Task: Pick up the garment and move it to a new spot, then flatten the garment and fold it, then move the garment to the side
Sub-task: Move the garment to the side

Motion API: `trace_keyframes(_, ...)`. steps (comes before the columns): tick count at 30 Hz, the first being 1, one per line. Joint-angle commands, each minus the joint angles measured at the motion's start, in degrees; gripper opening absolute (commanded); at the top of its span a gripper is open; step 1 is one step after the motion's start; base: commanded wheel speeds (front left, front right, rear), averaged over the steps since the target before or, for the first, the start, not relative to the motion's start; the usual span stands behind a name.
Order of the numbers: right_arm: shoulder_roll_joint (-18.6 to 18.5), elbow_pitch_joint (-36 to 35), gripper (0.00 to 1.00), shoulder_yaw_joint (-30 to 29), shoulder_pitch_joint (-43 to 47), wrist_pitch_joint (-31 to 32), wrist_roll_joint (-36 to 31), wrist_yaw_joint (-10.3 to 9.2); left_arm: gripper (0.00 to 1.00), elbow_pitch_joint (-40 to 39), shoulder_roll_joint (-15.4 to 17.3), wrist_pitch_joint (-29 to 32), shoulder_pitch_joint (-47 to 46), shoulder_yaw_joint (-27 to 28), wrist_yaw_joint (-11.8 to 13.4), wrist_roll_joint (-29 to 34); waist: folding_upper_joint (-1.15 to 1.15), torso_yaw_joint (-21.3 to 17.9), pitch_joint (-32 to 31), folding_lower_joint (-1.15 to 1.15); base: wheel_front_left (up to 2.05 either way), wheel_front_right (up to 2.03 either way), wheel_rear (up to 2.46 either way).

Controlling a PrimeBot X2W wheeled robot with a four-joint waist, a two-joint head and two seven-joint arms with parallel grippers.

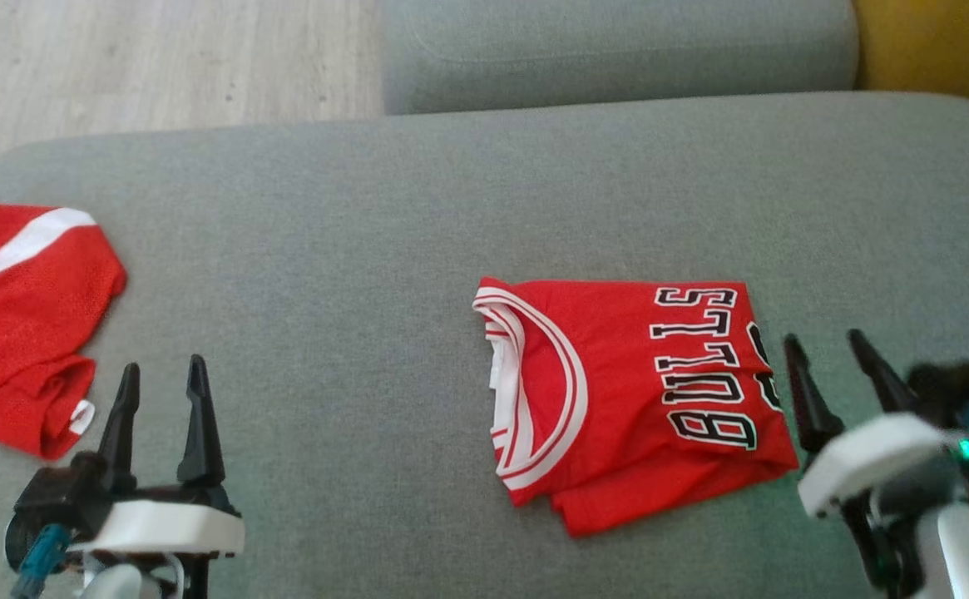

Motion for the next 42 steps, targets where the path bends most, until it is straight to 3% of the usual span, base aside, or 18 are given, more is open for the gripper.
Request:
trace_keyframes(1, -1.4, -0.9, 1.00, 1.7, -4.6, 3.3, 0.9, 0.39, 1.00, -2.1, 1.1, -0.5, -2.5, 2.7, 0.5, 0.7, 0.00, -0.4, 0.8, 0.00, 0.00, 0.00, 0.00)
trace_keyframes(7, -2.8, 5.0, 1.00, 3.5, -11.7, 20.6, 4.9, 0.39, 1.00, -2.9, 1.1, -0.5, -4.6, 2.5, 0.6, 0.9, 0.00, -1.0, 3.6, 0.00, 0.00, 0.00, 0.00)
trace_keyframes(11, -3.5, 10.1, 1.00, 4.7, -15.2, 28.5, 6.8, 0.39, 1.00, -3.0, 1.0, -0.5, -6.3, 2.1, 0.4, 1.0, 0.00, -0.8, 6.0, 0.00, 0.00, 0.00, 0.00)
trace_keyframes(20, -5.5, 16.6, 1.00, 12.9, -18.3, 34.3, 13.1, 0.39, 1.00, -2.4, 1.0, -0.5, -8.3, 1.7, -0.1, 1.2, 0.00, -0.2, 8.0, 0.00, 0.00, 0.00, 0.00)
trace_keyframes(21, -6.5, 16.5, 0.67, 15.0, -18.4, 35.5, 14.2, 0.39, 1.00, -2.3, 1.0, -0.5, -8.4, 1.6, -0.1, 1.2, 0.00, -0.1, 8.0, 0.00, 0.00, 0.00, 0.00)
trace_keyframes(22, -6.5, 16.5, 0.67, 15.0, -18.4, 35.5, 14.2, 0.39, 1.00, -2.3, 1.0, -0.5, -8.4, 1.6, -0.1, 1.2, 0.00, -0.1, 8.0, 0.00, 0.00, 0.00, 0.00)
trace_keyframes(23, -7.8, 15.9, 0.00, 17.1, -18.6, 36.3, 15.2, 0.39, 1.00, -2.2, 0.9, -0.5, -8.6, 1.6, -0.2, 1.2, 0.00, -0.1, 8.1, 0.00, 0.00, 0.00, 0.00)
trace_keyframes(26, -13.0, 13.1, 0.00, 22.7, -19.8, 37.3, 18.0, 0.39, 1.00, -2.0, 0.9, -0.5, -8.8, 1.4, -0.4, 1.2, 0.00, -0.3, 8.3, 0.00, 0.00, 0.00, 0.00)
trace_keyframes(33, -24.7, 8.0, 0.00, 29.9, -29.8, 31.5, 17.4, 0.39, 1.00, -3.0, 1.0, -0.5, -10.0, 2.1, -0.5, 1.7, 0.00, -4.0, 10.6, 0.00, 0.00, 0.00, 0.00)
trace_keyframes(42, -31.8, 15.7, 0.00, 28.5, -42.2, 22.6, 13.8, 0.39, 1.00, -7.6, 2.5, -0.5, -13.5, 3.7, -0.5, 3.5, 0.00, -11.5, 17.6, 0.00, 0.00, 0.00, 0.00)
